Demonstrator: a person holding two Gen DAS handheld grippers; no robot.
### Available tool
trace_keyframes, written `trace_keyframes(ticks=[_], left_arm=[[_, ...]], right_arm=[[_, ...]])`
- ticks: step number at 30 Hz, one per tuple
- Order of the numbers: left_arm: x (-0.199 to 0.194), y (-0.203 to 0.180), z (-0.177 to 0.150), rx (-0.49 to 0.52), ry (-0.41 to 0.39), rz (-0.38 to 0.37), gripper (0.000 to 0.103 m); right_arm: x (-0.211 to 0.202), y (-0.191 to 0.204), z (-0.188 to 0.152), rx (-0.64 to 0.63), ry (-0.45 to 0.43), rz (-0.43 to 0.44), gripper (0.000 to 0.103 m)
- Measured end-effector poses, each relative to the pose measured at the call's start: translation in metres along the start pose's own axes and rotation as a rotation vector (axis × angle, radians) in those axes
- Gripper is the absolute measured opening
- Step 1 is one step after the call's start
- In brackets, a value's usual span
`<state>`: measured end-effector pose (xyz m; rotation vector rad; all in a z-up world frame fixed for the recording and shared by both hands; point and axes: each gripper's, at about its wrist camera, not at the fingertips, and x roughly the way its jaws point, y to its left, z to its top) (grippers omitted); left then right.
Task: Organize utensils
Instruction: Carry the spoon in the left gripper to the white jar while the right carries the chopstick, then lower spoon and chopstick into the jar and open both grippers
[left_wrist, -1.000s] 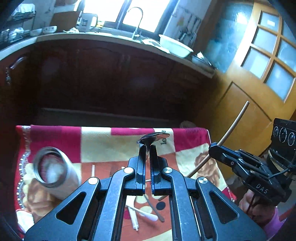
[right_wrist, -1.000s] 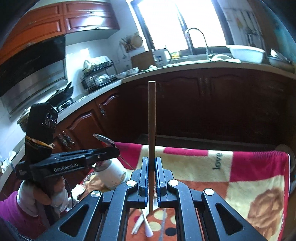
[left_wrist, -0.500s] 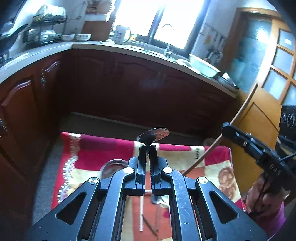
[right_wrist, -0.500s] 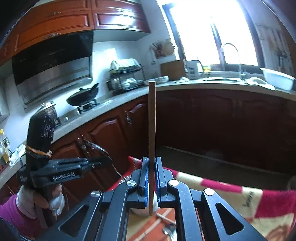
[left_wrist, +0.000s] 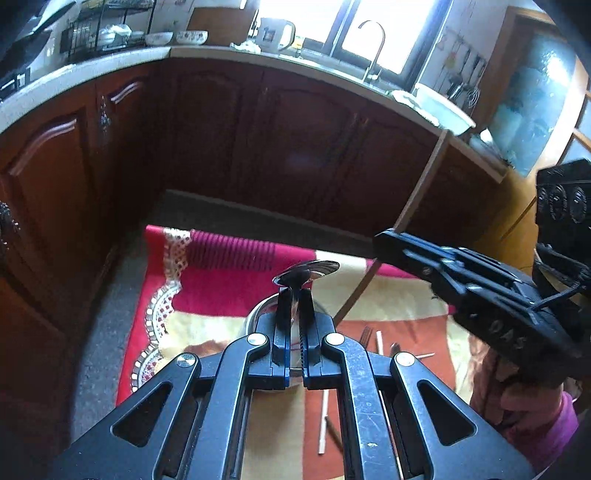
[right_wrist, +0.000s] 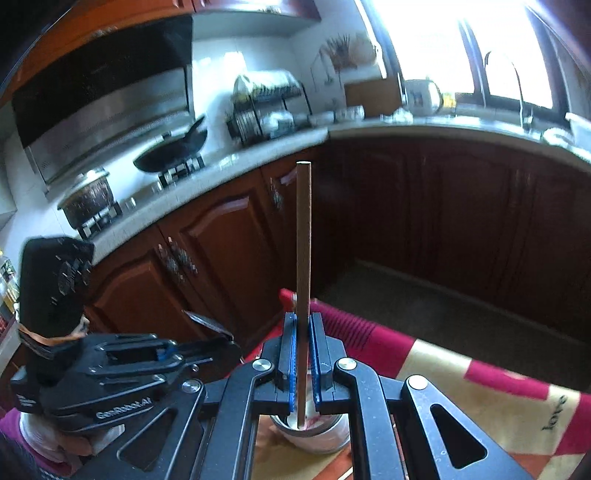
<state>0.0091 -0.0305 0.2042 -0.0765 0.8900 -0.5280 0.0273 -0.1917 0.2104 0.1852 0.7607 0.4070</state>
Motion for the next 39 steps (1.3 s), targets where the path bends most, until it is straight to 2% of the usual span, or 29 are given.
trace_keyframes(ticks=[7,16,19,25,27,28,29,30,31,33,39], left_arm=[[0.033,0.001,-0.006,0.003,0.038,0.027,0.002],[0.055,0.0,-0.011,0.009,0.055,0.057,0.003],[0.058,0.003,-0.013,0.004,0.058,0.075,0.003],[0.058,0.006,-0.013,-0.007,0.056,0.09,0.003],[0.058,0.006,-0.014,-0.013,0.061,0.091,0.003],[0.058,0.006,-0.014,-0.015,0.063,0.092,0.004],[0.058,0.006,-0.015,-0.014,0.066,0.096,0.006],[0.057,0.005,-0.015,-0.013,0.067,0.098,0.01],[0.055,0.004,-0.016,-0.009,0.066,0.101,0.012],[0.052,0.002,-0.018,-0.002,0.06,0.111,0.025],[0.039,-0.007,-0.022,0.0,0.032,0.118,0.046]], right_arm=[[0.049,-0.02,-0.017,0.034,0.116,-0.011,0.006],[0.074,-0.036,-0.032,0.106,0.183,0.001,0.006],[0.074,-0.044,-0.036,0.142,0.209,0.007,0.006],[0.058,-0.049,-0.042,0.17,0.187,0.018,0.006],[0.053,-0.048,-0.043,0.163,0.18,0.019,0.009],[0.053,-0.047,-0.043,0.159,0.179,0.016,0.015],[0.052,-0.048,-0.043,0.156,0.181,0.01,0.022],[0.051,-0.048,-0.043,0.157,0.18,0.003,0.025],[0.049,-0.049,-0.043,0.161,0.176,0.0,0.026],[0.044,-0.051,-0.044,0.175,0.167,0.008,0.026],[0.021,-0.051,-0.055,0.163,0.151,-0.01,0.026]])
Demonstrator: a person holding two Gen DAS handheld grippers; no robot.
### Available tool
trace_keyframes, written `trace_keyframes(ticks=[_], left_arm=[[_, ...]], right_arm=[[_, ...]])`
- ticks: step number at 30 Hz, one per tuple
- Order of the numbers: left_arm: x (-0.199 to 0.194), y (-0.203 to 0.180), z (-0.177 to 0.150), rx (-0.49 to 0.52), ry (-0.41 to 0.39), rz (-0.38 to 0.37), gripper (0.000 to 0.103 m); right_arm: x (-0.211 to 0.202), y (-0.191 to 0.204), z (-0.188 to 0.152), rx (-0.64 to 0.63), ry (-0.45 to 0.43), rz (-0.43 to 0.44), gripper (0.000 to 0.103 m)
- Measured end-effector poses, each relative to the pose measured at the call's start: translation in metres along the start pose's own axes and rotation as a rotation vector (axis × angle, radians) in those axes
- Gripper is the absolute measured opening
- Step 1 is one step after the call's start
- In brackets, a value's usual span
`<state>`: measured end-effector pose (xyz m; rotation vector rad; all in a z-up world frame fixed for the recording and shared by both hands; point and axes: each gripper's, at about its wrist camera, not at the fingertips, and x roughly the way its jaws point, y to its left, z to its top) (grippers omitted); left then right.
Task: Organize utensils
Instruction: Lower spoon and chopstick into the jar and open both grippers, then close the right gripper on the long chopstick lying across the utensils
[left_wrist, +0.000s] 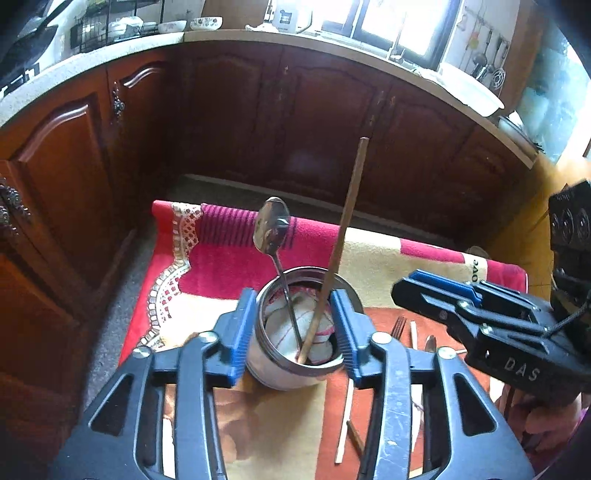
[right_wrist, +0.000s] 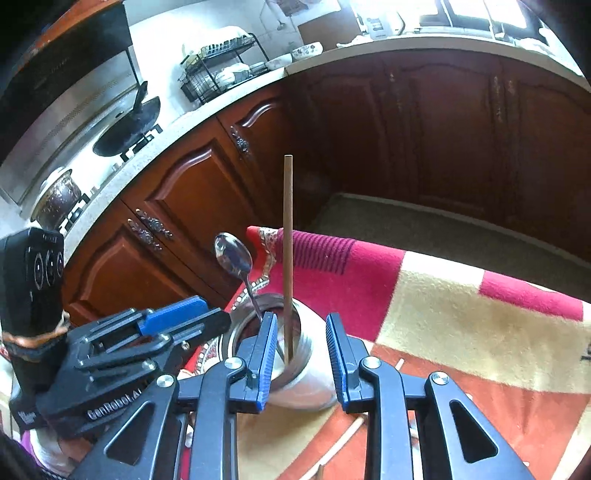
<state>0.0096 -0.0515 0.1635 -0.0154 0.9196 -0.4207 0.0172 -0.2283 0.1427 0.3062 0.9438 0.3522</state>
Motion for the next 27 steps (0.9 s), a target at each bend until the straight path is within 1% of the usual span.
trace_keyframes(ticks=[4,9,14,21,27], left_arm=[[-0.011,-0.01,-0.009,0.002,-0.022,0.026,0.048],[-0.018,-0.023,-0.024,-0.002,-0.03,0.048,0.048],[-0.022,-0.043,-0.042,0.019,-0.039,0.035,0.048],[-0.022,-0.071,-0.062,0.055,-0.028,0.016,0.048],[-0.01,-0.082,-0.083,0.044,0.02,-0.025,0.048]], right_arm=[[-0.019,-0.001,-0.015,-0.012,-0.024,-0.026,0.031],[-0.044,-0.007,-0.036,0.01,-0.046,-0.052,0.032],[-0.069,-0.017,-0.061,0.033,-0.064,-0.086,0.032],[-0.104,-0.045,-0.092,0.071,-0.07,-0.146,0.033],[-0.123,-0.076,-0.121,0.129,-0.066,-0.183,0.035]])
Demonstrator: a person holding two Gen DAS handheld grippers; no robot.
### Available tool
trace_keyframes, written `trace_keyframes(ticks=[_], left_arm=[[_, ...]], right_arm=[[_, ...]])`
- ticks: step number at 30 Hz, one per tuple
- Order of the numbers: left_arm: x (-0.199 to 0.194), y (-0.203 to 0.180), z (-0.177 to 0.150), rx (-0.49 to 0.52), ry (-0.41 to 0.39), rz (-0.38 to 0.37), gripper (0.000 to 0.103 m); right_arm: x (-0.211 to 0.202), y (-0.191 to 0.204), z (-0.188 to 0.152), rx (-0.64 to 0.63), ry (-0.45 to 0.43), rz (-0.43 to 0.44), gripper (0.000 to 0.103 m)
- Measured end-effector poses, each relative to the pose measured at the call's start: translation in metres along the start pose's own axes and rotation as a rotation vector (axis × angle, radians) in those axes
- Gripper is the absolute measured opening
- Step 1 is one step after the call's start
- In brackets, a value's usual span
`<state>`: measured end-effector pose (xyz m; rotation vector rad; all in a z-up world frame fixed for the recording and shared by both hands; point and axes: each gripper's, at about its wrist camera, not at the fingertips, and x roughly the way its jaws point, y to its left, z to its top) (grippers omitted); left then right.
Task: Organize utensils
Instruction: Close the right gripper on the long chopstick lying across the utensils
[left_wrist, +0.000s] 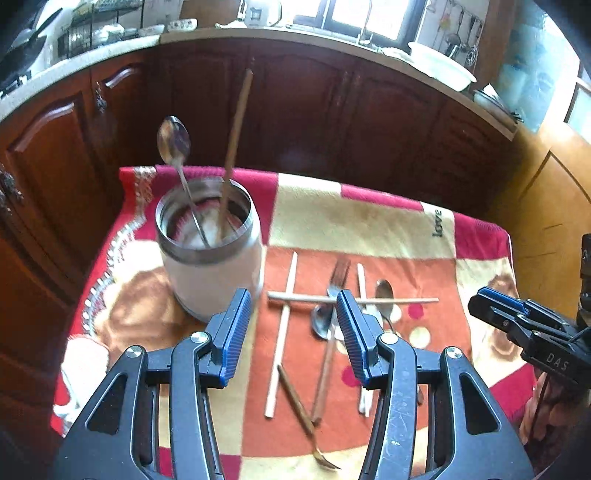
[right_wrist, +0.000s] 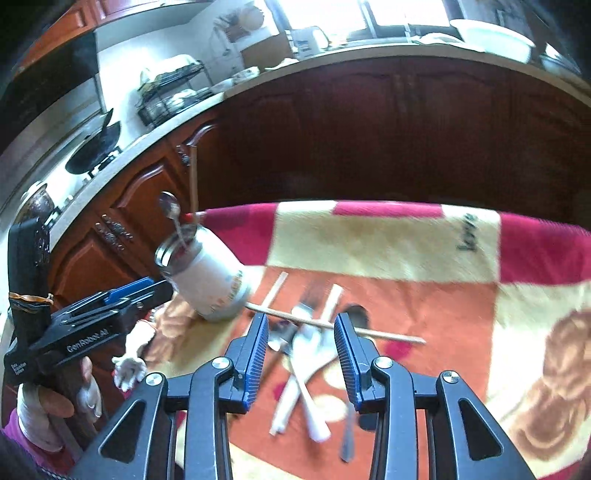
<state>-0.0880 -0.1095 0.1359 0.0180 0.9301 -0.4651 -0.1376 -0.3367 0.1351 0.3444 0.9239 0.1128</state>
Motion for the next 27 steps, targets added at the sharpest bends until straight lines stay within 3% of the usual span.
trace_keyframes(ticks=[9,14,19,27], left_arm=[[0.028,-0.009,-0.024,0.043,0.081,-0.009,0.048],[0.041,-0.013,-0.029,0.057,0.109,-0.016,0.048],[0.047,-0.007,-0.031,0.047,0.123,-0.016,0.048],[0.054,0.008,-0.036,0.012,0.145,-0.01,0.048]], right_arm=[[0.025,-0.04,-0.038,0.059,0.072,0.0,0.035],[0.055,-0.06,-0.044,0.213,0.107,0.084,0.035],[0.085,-0.089,-0.041,0.479,0.091,0.185,0.035],[0.117,-0.094,-0.024,0.584,0.061,0.146,0.034]])
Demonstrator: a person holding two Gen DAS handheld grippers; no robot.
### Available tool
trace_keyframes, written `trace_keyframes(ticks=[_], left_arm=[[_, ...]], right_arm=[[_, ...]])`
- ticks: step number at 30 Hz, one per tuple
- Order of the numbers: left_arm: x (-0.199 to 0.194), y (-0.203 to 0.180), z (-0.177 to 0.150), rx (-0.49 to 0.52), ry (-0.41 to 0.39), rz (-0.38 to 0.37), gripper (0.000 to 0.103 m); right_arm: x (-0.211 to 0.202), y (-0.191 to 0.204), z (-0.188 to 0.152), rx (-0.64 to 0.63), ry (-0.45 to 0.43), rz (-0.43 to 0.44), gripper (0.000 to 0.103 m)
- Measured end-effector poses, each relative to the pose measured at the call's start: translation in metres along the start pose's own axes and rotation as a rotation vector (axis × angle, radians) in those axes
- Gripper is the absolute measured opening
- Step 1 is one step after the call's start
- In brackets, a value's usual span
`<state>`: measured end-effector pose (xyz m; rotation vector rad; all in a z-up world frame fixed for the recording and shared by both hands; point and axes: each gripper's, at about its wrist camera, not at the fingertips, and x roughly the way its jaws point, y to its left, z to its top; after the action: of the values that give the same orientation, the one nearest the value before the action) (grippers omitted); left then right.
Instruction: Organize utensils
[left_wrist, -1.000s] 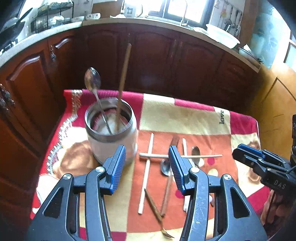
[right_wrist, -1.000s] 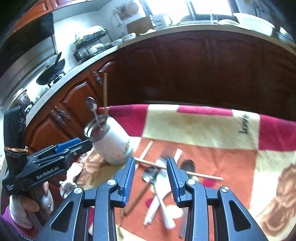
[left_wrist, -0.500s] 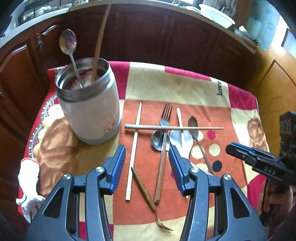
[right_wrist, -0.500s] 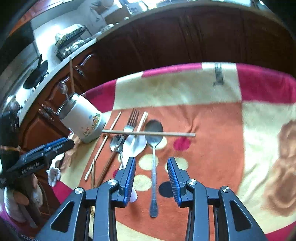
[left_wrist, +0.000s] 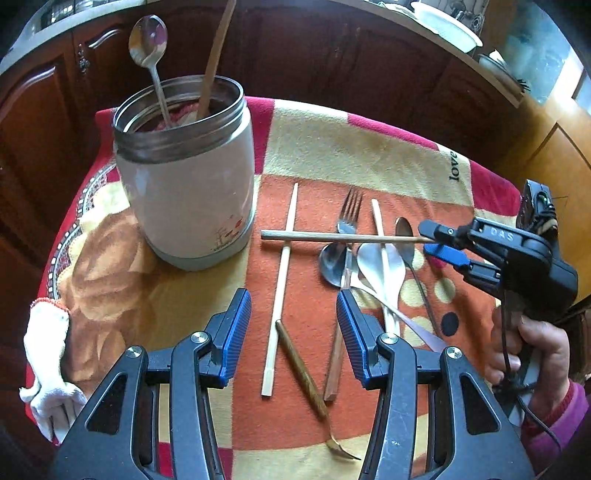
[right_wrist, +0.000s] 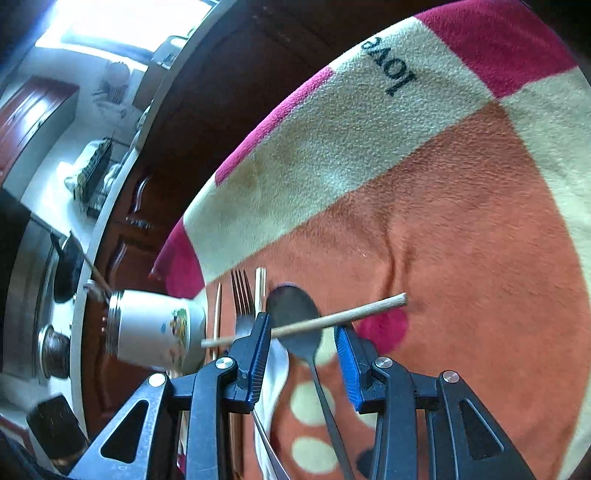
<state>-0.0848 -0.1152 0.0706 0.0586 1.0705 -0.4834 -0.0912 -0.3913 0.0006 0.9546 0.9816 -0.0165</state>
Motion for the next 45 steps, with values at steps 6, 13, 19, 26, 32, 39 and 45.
trace_keyframes(ticks=[6,13,19,26,32,39,45], left_arm=[[0.004,0.005,-0.002,-0.012,0.013,0.001,0.048],[-0.001,0.008,-0.004,-0.02,0.007,0.002,0.048],[0.0,0.008,-0.006,-0.02,0.017,0.002,0.048],[0.012,-0.011,0.0,0.014,0.038,-0.01,0.048],[0.03,-0.03,0.028,0.042,0.045,0.003,0.048],[0.065,-0.048,0.059,0.098,0.094,0.04,0.048],[0.092,-0.061,0.07,0.152,0.144,0.094,0.048]], right_arm=[[0.001,-0.014,0.01,0.07,-0.068,0.018,0.019],[-0.031,-0.016,0.025,0.004,-0.109,0.076,0.014],[-0.09,-0.018,0.043,-0.074,-0.109,0.151,0.008],[-0.131,-0.02,0.051,-0.153,-0.066,0.145,0.006],[-0.113,-0.035,0.065,-0.112,-0.033,0.095,0.008],[-0.073,-0.079,0.085,0.087,-0.016,0.098,0.009],[-0.04,-0.074,0.094,0.06,0.046,0.027,0.012]])
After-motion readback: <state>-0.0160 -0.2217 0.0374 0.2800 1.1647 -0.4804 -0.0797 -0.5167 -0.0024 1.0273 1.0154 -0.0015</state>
